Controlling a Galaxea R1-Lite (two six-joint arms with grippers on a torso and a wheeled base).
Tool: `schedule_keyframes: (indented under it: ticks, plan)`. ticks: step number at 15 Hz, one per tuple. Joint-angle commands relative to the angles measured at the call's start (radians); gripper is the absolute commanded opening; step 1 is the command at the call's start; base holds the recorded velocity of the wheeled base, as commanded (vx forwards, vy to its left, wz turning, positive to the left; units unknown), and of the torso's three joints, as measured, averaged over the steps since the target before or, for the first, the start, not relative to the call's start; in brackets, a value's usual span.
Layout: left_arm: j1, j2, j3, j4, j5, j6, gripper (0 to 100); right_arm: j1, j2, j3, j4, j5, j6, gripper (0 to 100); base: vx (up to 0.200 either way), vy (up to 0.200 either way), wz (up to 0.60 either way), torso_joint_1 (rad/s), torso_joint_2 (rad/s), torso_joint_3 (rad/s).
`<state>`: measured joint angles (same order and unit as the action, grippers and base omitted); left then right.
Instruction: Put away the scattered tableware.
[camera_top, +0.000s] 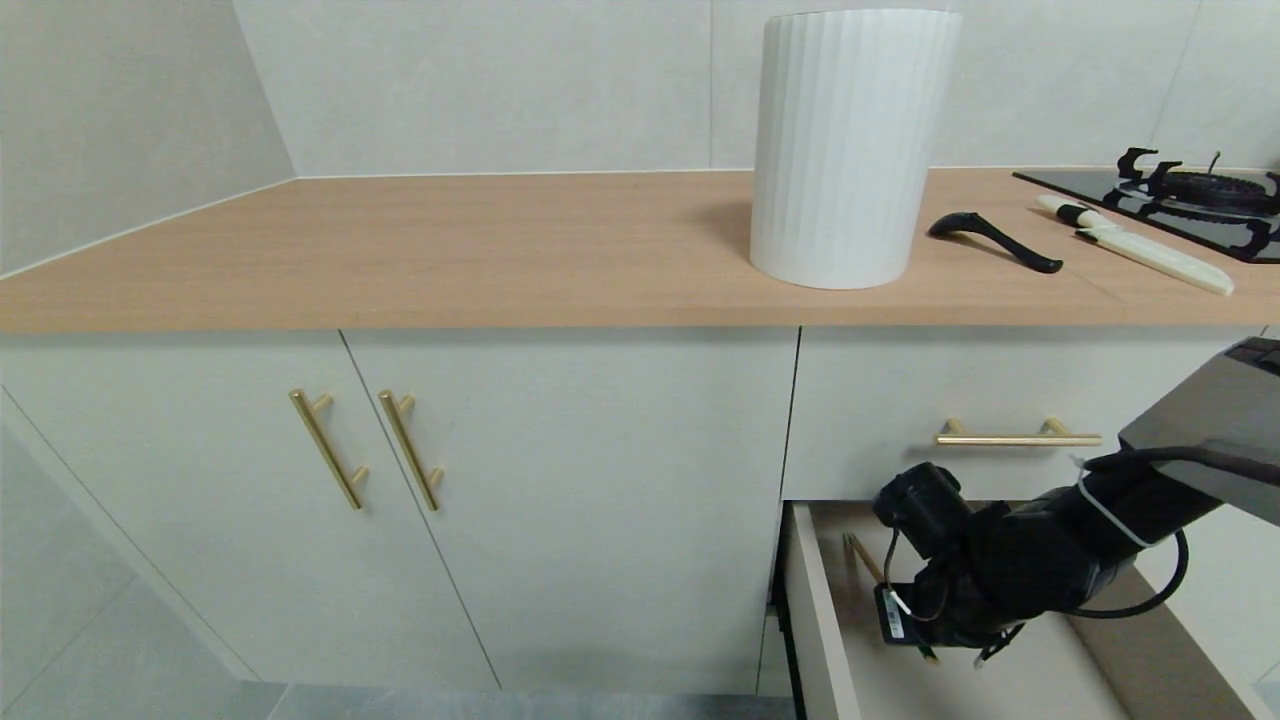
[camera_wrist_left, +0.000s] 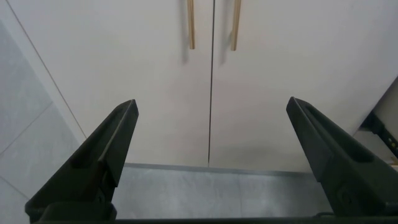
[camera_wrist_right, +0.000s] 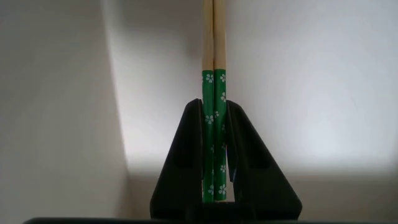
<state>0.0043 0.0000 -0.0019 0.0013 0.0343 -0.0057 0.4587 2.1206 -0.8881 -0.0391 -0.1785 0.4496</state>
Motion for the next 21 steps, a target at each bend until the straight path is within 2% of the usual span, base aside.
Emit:
schedule_keyframes:
  ticks: [1, 10, 11, 14, 17, 18, 20, 21]
  plan:
    - [0.0, 0.0, 0.0, -0.001, -0.001, 0.0, 100, -0.003, 0.059, 0.023, -0.045, -0.004, -0.003, 0, 0.0, 0.0, 0.0, 0.0, 0.0, 0.0]
    - [0.0, 0.0, 0.0, 0.0, 0.001, 0.0, 100, -0.006, 0.081, 0.028, -0.073, -0.006, -0.002, 0, 0.0, 0.0, 0.0, 0.0, 0.0, 0.0]
    - [0.0, 0.0, 0.0, -0.001, 0.001, 0.0, 100, -0.006, 0.081, 0.026, -0.076, -0.006, -0.002, 100, 0.0, 0.0, 0.0, 0.0, 0.0, 0.0]
    - [0.0, 0.0, 0.0, 0.0, 0.001, 0.0, 100, -0.006, 0.061, 0.04, -0.084, -0.007, -0.002, 100, 0.0, 0.0, 0.0, 0.0, 0.0, 0.0]
    - [0.0, 0.0, -0.001, -0.001, 0.001, 0.0, 100, -0.006, -0.085, 0.097, -0.077, 0.002, -0.017, 100, 0.0, 0.0, 0.0, 0.0, 0.0, 0.0]
    - [0.0, 0.0, -0.001, 0.0, 0.001, 0.0, 100, -0.006, -0.232, 0.138, -0.074, 0.002, -0.084, 100, 0.0, 0.0, 0.0, 0.0, 0.0, 0.0]
    - [0.0, 0.0, 0.0, 0.0, -0.001, 0.0, 100, -0.008, -0.442, 0.159, -0.065, -0.006, -0.115, 100, 0.0, 0.0, 0.0, 0.0, 0.0, 0.0]
    - [0.0, 0.0, -0.001, 0.0, -0.001, 0.0, 100, -0.023, -0.547, 0.155, -0.016, -0.004, -0.124, 100, 0.0, 0.0, 0.0, 0.0, 0.0, 0.0]
